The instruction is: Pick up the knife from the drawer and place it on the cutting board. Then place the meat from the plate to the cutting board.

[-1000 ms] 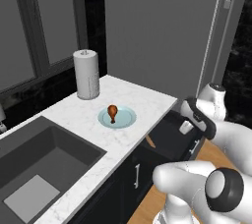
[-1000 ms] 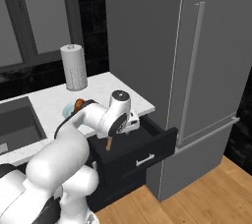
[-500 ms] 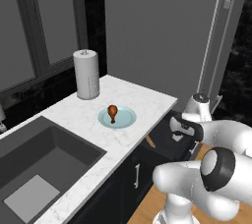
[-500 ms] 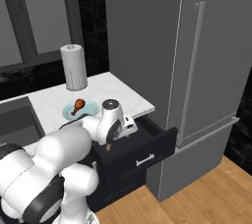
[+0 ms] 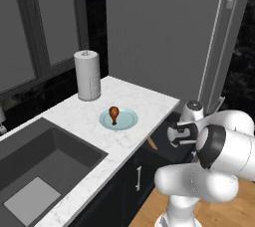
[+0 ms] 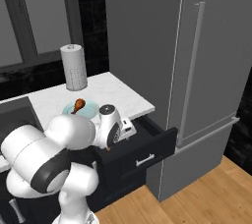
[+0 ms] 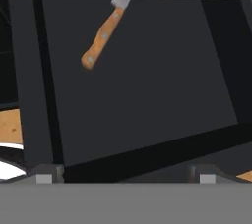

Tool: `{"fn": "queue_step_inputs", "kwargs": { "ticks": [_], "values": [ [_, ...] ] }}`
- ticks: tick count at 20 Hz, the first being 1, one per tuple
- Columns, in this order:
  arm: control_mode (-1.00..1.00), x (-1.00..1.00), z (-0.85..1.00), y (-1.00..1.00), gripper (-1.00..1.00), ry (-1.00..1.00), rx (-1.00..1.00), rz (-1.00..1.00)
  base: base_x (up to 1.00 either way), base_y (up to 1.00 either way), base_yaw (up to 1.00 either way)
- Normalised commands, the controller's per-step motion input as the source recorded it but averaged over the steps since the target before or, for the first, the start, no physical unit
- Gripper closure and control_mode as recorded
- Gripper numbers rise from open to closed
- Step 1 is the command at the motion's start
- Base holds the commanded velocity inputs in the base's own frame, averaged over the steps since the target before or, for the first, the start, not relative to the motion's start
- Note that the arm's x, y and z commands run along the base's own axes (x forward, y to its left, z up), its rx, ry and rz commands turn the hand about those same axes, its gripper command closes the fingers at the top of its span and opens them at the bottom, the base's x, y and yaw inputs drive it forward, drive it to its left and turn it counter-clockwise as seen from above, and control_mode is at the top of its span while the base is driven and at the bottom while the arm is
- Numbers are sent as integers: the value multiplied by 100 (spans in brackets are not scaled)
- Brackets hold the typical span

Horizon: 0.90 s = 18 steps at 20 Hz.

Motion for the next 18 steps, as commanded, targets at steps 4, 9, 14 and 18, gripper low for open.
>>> {"fn": "queue_step_inputs", "kwargs": {
  "ticks": [4,9,14,18],
  "values": [
    [-100,7,-18,0,-100,0,0,0,0,0,0],
    [-100,4,-28,-6,-100,5,0,0,0,0,0],
    [-100,0,-17,-25,-100,3,3,0,0,0,0],
    [-100,0,-14,-28,-100,0,1,0,0,0,0]
  ]
}}
